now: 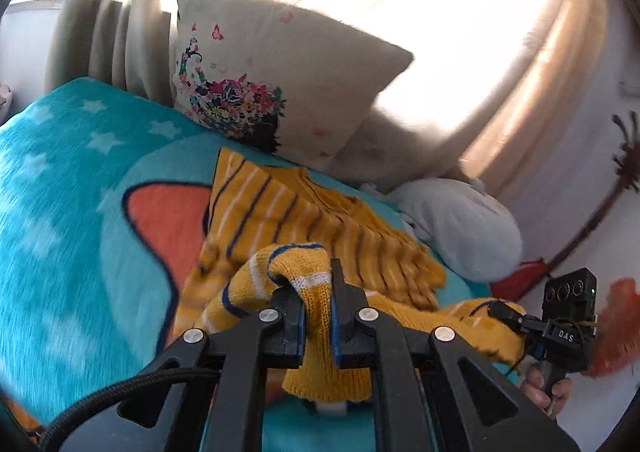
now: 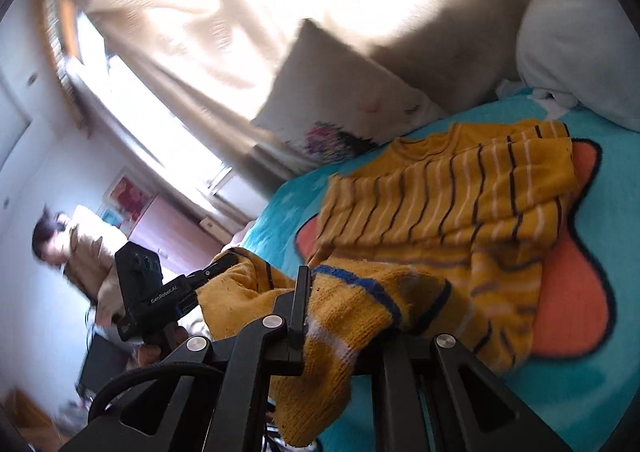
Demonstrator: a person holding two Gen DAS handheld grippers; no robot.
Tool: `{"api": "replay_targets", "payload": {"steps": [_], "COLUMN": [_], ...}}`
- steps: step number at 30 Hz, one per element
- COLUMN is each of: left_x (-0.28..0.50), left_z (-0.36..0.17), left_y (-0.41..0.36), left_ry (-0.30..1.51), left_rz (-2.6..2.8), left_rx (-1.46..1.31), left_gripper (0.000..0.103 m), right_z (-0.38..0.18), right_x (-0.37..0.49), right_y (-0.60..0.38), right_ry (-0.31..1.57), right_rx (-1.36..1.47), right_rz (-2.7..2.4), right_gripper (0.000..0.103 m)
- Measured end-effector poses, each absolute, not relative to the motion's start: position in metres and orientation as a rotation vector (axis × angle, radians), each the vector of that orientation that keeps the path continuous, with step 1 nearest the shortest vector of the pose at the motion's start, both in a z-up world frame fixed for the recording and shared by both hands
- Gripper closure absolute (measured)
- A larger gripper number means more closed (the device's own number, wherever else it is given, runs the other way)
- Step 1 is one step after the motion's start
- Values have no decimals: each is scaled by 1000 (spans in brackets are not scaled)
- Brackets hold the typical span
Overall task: Fold small clothes
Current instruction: 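Lift the hem with the left gripper and fold it toward the collar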
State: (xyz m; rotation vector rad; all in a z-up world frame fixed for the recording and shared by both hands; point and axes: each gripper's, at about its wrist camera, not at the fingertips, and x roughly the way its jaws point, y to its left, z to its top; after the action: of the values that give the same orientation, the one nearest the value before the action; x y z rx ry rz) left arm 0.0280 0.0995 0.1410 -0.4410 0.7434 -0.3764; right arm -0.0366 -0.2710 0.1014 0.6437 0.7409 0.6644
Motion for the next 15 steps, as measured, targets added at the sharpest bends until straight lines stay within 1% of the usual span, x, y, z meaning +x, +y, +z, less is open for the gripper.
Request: {"api": "replay_targets", "payload": {"steps": [6,8,10,12,13,14,15], "left_x": [122,143,164,181,189,197,201], "left_z": [112,104,96,91,88,85,84], "left_y": [85,81,78,76,75,76,78], "left_ry": [863,883,902,911,916,926,932], "left_rz": [-324,-309,-296,-282,-274,-271,-272], "left_rx": [-486,-491,-494,-492,-498,-514,-534], "left_gripper": [94,94,93,92,92,92,89], "right_z": [61,44,33,22,16,13,9], "right_x": [54,81,104,121,128,134,140], "right_y": [-295,-304,-312,-319,-322,-324,-327], "right_ry": [823,835,843,850,852,852,851], "right_rx": [864,924,960,1018,1046,1068,1091], "right_rz": [557,512,459,417,398,390,387], "right_gripper": [93,93,89,88,84,77,68]}}
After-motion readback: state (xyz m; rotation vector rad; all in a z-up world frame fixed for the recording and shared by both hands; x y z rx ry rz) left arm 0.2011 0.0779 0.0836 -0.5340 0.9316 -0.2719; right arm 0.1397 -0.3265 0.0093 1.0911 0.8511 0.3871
